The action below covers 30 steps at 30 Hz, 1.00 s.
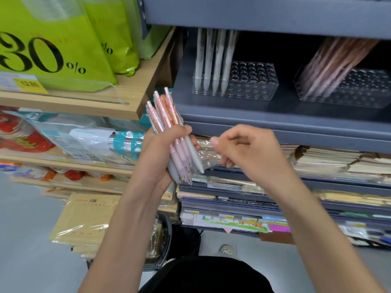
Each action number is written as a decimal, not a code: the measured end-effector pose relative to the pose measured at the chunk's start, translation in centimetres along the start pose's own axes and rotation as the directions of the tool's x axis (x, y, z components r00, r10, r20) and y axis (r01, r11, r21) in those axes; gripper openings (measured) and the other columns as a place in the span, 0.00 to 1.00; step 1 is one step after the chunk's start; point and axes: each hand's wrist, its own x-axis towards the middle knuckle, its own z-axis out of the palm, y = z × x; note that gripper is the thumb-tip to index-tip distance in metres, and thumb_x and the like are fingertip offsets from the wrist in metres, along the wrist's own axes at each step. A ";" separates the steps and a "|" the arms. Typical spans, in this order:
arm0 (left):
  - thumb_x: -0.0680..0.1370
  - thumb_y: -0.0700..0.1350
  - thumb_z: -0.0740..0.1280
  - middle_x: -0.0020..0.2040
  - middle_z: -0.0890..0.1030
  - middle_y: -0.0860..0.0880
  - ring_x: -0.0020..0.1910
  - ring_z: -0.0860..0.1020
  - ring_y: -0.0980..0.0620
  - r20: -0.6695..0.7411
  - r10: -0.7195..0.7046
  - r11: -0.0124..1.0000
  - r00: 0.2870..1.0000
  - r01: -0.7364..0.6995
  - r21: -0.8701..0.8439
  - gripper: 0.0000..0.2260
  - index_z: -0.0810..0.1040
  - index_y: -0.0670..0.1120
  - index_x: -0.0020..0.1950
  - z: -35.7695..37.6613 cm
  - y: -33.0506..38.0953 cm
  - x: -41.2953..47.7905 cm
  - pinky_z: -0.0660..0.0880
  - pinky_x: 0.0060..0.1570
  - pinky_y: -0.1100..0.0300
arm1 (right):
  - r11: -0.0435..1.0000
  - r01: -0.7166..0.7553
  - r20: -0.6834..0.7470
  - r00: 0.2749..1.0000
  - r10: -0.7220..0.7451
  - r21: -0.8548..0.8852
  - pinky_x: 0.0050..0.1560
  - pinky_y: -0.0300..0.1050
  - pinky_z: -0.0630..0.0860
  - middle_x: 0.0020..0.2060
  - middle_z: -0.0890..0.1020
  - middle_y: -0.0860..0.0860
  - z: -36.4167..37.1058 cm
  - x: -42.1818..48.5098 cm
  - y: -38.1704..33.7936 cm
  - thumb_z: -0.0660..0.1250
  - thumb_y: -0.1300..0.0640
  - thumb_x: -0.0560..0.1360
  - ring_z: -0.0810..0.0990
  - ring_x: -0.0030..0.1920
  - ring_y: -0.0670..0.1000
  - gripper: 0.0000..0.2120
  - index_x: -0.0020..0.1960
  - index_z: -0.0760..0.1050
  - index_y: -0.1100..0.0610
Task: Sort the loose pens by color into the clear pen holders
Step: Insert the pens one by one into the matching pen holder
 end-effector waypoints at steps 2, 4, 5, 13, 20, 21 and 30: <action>0.75 0.35 0.70 0.33 0.80 0.42 0.31 0.81 0.47 -0.009 -0.014 1.000 1.000 0.014 0.021 0.09 0.74 0.38 0.52 0.6 -0.2 0.0 0.80 0.35 0.58 | 0.995 -0.043 0.058 0.998 0.038 0.085 0.34 0.45 0.82 0.34 0.84 0.53 1.1 -1.3 0.7 0.77 0.53 0.70 0.82 0.31 0.49 0.07 0.41 0.81 0.55; 0.75 0.37 0.71 0.34 0.81 0.42 0.30 0.81 0.47 -0.016 -0.021 0.999 1.000 0.022 0.040 0.09 0.75 0.38 0.53 1.2 -0.4 0.0 0.80 0.33 0.58 | 0.987 -0.062 0.038 0.998 0.057 0.151 0.34 0.46 0.82 0.35 0.83 0.56 1.7 -1.7 1.2 0.78 0.58 0.68 0.81 0.30 0.49 0.08 0.44 0.81 0.57; 0.75 0.37 0.71 0.34 0.81 0.42 0.30 0.81 0.47 -0.018 -0.020 0.999 1.000 0.021 0.049 0.09 0.76 0.38 0.53 1.4 -0.5 0.0 0.80 0.32 0.58 | 0.982 -0.071 0.021 0.997 0.069 0.176 0.33 0.46 0.82 0.35 0.83 0.56 1.8 -1.8 1.3 0.78 0.59 0.68 0.80 0.29 0.49 0.08 0.45 0.81 0.58; 0.70 0.45 0.73 0.42 0.82 0.40 0.39 0.81 0.46 -0.031 -0.059 0.997 0.998 0.061 0.053 0.13 0.79 0.40 0.51 3.6 -1.3 0.4 0.80 0.43 0.54 | 0.958 -0.046 -0.062 0.996 0.066 0.284 0.30 0.40 0.78 0.28 0.82 0.52 0.7 -1.7 1.7 0.71 0.65 0.73 0.82 0.27 0.50 0.03 0.42 0.81 0.59; 0.73 0.42 0.70 0.36 0.85 0.44 0.35 0.85 0.49 -0.036 -0.052 0.999 0.998 0.053 0.005 0.05 0.83 0.43 0.39 4.5 -1.7 0.7 0.82 0.39 0.57 | 0.862 -0.038 -0.090 0.991 0.096 0.506 0.29 0.41 0.77 0.31 0.82 0.54 -0.9 -0.9 2.0 0.70 0.68 0.73 0.82 0.28 0.53 0.06 0.43 0.75 0.60; 0.71 0.42 0.71 0.35 0.84 0.44 0.35 0.85 0.49 -0.037 -0.043 0.999 0.998 0.043 -0.009 0.04 0.84 0.42 0.39 4.6 -1.6 0.7 0.82 0.40 0.57 | 0.859 -0.020 -0.100 0.992 0.083 0.512 0.29 0.42 0.78 0.32 0.82 0.55 -1.4 -0.6 2.0 0.70 0.68 0.73 0.82 0.28 0.53 0.07 0.44 0.74 0.59; 0.68 0.42 0.70 0.34 0.83 0.46 0.36 0.84 0.50 -0.055 0.028 0.998 0.998 -0.031 -0.047 0.04 0.83 0.43 0.39 4.0 -1.0 0.9 0.82 0.42 0.57 | 0.944 0.056 -0.157 0.988 -0.004 0.326 0.32 0.41 0.78 0.34 0.84 0.56 -5.8 4.5 0.1 0.69 0.64 0.75 0.82 0.31 0.51 0.03 0.48 0.77 0.59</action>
